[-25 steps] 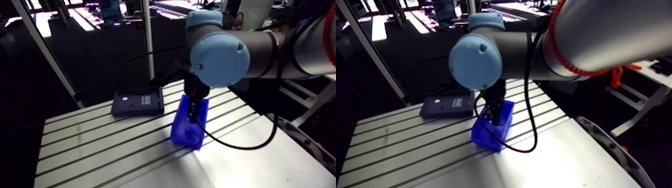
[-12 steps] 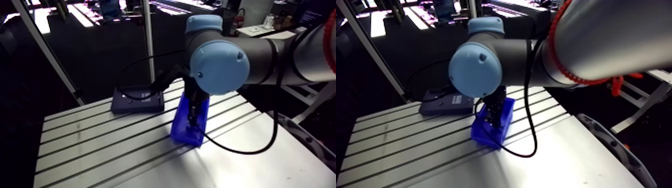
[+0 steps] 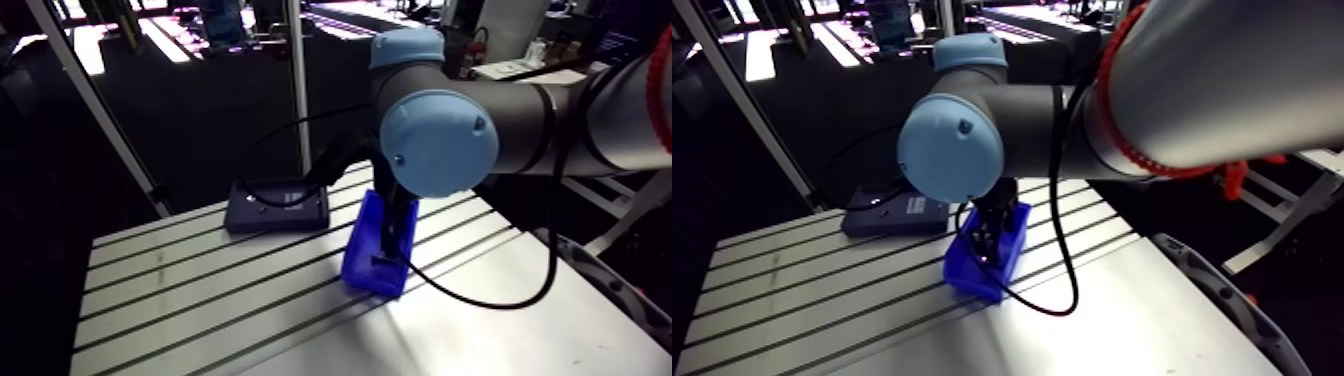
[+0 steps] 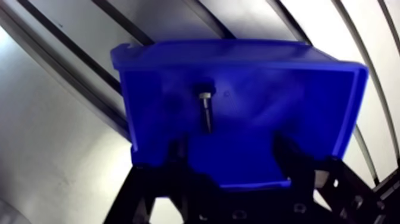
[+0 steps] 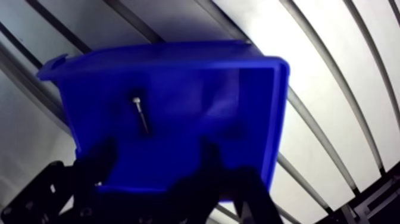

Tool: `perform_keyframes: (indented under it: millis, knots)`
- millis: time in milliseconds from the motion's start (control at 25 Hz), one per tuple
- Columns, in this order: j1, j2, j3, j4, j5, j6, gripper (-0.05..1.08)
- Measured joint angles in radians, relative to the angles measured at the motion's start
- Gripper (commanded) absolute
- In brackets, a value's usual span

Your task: Pick up the M10 bolt from the tray and put it into the blue bin.

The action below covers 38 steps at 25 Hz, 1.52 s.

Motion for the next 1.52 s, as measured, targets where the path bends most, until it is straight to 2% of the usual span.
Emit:
perform_keyframes:
  millis: [160, 320, 400, 640, 760, 960, 1240, 1520]
  knots:
    - [0.002, -0.032, -0.015, 0.046, -0.018, 0.007, 0.01]
    - [0.006, -0.064, -0.058, 0.149, -0.015, 0.045, 0.01]
    - [0.012, -0.082, -0.089, 0.213, -0.001, 0.074, 0.01]
    - [0.021, -0.125, -0.196, 0.382, 0.057, 0.182, 0.01]
    - [0.022, -0.144, -0.250, 0.445, 0.077, 0.274, 0.01]
    - [0.038, -0.177, -0.326, 0.525, 0.086, 0.469, 0.01]
    - [0.087, -0.216, -0.424, 0.631, 0.091, 0.820, 0.01]
    - [0.175, -0.214, -0.524, 0.742, 0.120, 1.037, 0.01]
